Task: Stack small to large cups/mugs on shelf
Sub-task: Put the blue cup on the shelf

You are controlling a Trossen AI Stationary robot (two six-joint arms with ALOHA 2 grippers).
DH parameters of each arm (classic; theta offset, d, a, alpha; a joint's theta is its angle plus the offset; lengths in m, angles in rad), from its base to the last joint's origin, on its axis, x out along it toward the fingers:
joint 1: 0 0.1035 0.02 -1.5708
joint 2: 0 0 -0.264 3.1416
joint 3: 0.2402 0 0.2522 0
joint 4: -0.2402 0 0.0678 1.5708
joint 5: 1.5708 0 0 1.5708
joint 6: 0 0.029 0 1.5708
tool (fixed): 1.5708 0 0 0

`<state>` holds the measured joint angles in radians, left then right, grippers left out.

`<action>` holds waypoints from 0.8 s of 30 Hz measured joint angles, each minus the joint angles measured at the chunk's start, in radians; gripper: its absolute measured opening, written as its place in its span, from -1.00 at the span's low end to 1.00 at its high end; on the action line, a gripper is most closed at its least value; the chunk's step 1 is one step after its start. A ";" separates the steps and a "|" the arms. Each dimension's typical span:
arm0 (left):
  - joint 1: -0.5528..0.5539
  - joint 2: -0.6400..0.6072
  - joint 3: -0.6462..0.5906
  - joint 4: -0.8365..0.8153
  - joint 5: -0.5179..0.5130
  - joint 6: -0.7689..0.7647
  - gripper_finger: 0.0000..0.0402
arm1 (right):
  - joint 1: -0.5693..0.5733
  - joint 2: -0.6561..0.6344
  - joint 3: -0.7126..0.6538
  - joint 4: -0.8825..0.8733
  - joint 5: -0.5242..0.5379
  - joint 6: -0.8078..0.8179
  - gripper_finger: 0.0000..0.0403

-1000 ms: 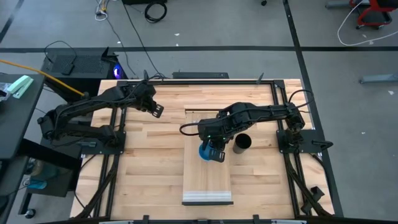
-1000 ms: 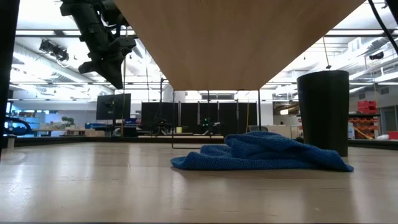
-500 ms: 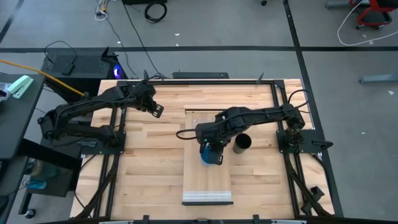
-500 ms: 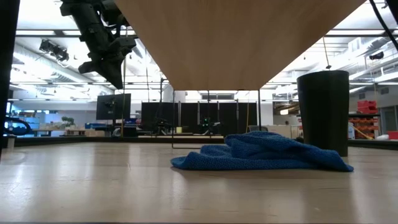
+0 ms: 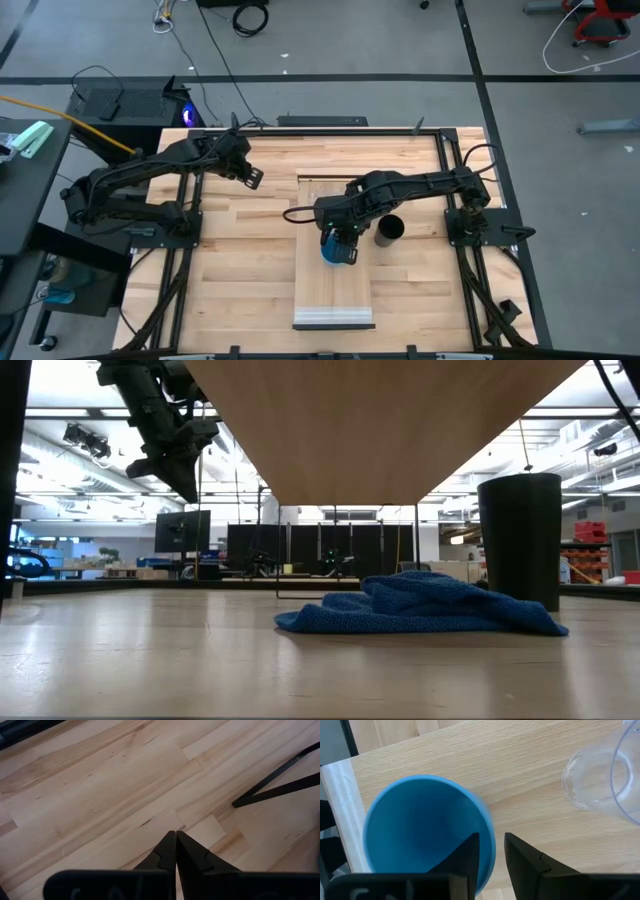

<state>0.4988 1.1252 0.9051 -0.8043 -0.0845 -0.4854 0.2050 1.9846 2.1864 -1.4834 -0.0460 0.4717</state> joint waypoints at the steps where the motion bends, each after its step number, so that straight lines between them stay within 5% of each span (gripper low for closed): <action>1: 0.000 0.000 0.000 0.000 0.000 0.000 -0.94 | 0.000 0.000 0.000 0.000 0.000 0.000 -0.51; 24: 0.000 0.000 0.000 0.001 0.000 0.001 -0.92 | -0.028 -0.157 0.000 -0.032 0.039 0.080 -0.51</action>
<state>0.4988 1.1255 0.9051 -0.8038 -0.0841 -0.4847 0.1769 1.8272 2.1868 -1.5152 -0.0067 0.5522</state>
